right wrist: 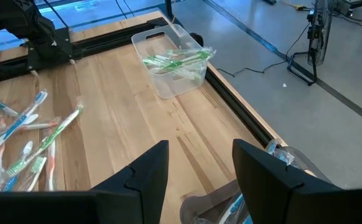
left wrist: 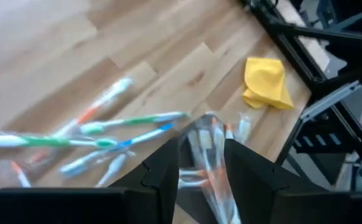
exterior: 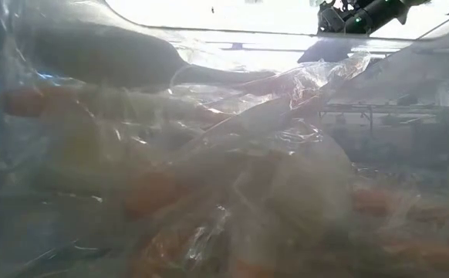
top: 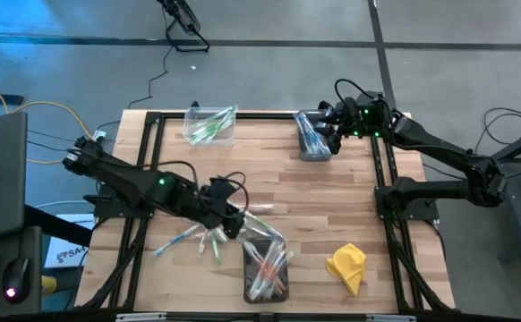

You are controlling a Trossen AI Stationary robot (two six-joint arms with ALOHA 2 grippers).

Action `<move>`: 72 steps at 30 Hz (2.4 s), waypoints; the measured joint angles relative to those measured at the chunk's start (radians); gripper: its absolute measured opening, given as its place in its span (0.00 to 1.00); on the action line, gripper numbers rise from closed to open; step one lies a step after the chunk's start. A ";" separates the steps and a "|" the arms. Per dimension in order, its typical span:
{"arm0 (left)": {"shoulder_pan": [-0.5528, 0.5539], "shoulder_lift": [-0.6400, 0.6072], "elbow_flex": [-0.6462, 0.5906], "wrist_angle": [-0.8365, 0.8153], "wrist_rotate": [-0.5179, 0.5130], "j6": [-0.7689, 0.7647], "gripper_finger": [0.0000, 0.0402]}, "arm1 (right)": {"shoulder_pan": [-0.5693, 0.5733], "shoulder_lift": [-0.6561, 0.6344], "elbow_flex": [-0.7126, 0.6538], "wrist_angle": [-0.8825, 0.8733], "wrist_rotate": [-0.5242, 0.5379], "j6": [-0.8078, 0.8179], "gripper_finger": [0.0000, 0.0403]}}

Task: Pick & Place Toothbrushes
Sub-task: Put the blue toothbrush into the top black bin

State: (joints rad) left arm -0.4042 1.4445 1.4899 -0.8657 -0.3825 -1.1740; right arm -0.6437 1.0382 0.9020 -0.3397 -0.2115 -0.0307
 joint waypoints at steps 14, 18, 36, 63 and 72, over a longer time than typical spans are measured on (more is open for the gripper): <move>0.000 -0.177 0.000 -0.250 -0.134 0.019 0.31 | 0.000 0.000 0.000 0.007 0.003 0.011 0.43; 0.001 -0.214 0.000 -0.326 -0.160 0.025 0.31 | 0.000 0.000 0.000 0.007 0.003 0.011 0.43; 0.041 -0.217 0.000 -0.533 -0.188 0.259 0.31 | 0.000 0.000 0.000 0.038 0.004 0.011 0.43; 0.293 -0.094 -0.001 -0.560 0.037 1.486 0.31 | 0.000 0.000 0.000 0.081 0.064 0.091 0.43; 0.293 -0.046 0.000 -0.564 0.077 1.515 0.31 | 0.000 0.000 0.000 0.079 0.054 0.090 0.43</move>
State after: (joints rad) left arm -0.1112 1.3987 1.4897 -1.4292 -0.3052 0.3409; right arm -0.6437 1.0382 0.9020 -0.2611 -0.1578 0.0597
